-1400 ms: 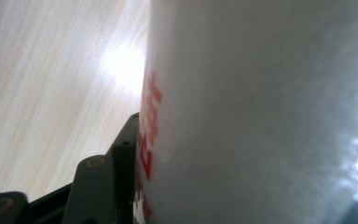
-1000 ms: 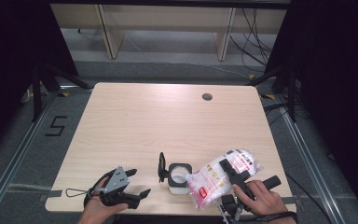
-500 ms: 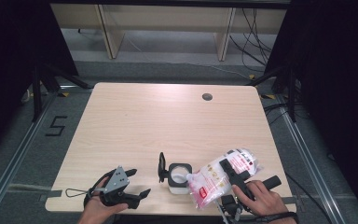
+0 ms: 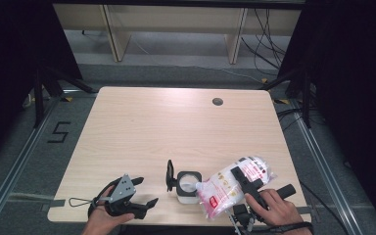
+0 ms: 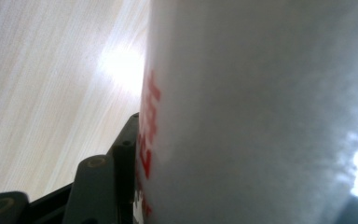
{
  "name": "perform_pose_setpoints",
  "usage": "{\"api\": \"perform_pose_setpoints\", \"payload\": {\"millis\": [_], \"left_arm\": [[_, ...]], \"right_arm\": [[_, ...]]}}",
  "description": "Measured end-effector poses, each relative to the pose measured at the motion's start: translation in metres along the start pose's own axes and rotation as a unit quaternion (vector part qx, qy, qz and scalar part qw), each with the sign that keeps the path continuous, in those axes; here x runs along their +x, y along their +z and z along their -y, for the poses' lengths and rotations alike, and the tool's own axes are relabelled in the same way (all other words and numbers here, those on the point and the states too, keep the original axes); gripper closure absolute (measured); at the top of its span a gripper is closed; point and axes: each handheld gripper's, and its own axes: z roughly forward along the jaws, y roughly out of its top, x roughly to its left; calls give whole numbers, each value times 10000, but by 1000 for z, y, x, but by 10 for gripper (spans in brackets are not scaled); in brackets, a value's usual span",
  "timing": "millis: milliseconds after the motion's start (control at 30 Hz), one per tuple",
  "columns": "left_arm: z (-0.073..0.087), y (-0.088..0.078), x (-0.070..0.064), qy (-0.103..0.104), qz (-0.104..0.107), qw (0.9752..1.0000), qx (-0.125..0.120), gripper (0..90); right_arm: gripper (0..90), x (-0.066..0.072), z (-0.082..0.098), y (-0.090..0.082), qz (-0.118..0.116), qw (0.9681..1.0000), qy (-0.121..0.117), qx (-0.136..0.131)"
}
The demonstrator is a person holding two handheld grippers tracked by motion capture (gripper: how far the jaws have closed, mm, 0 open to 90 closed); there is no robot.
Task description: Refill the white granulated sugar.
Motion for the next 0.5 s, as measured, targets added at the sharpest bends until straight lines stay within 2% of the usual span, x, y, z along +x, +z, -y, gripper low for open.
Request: {"api": "perform_pose_setpoints", "payload": {"millis": [33,67,167,300,400,433,500], "left_arm": [[0,0,1,37,-7,10000,34,158],[0,1,-1,-71,27,10000,-60,159],[0,0,0,1,-2,10000,3,158],[0,1,-1,-39,45,9999,-81,159],[0,1,-1,-60,43,9999,-71,158],[0,1,0,-7,36,10000,-46,159],[0,1,-1,-72,22,9999,-69,158]], "right_arm": [[450,-1,0,0,31,10000,-40,-27],[450,0,0,0,9,10000,-5,3],[450,0,0,1,-14,10000,-79,9],[451,2,-1,1,-39,10000,12,39],[451,1,-1,1,-34,10000,-10,12],[451,1,-1,1,-40,10000,-31,29],[451,1,-1,1,-48,10000,-13,55]]}}
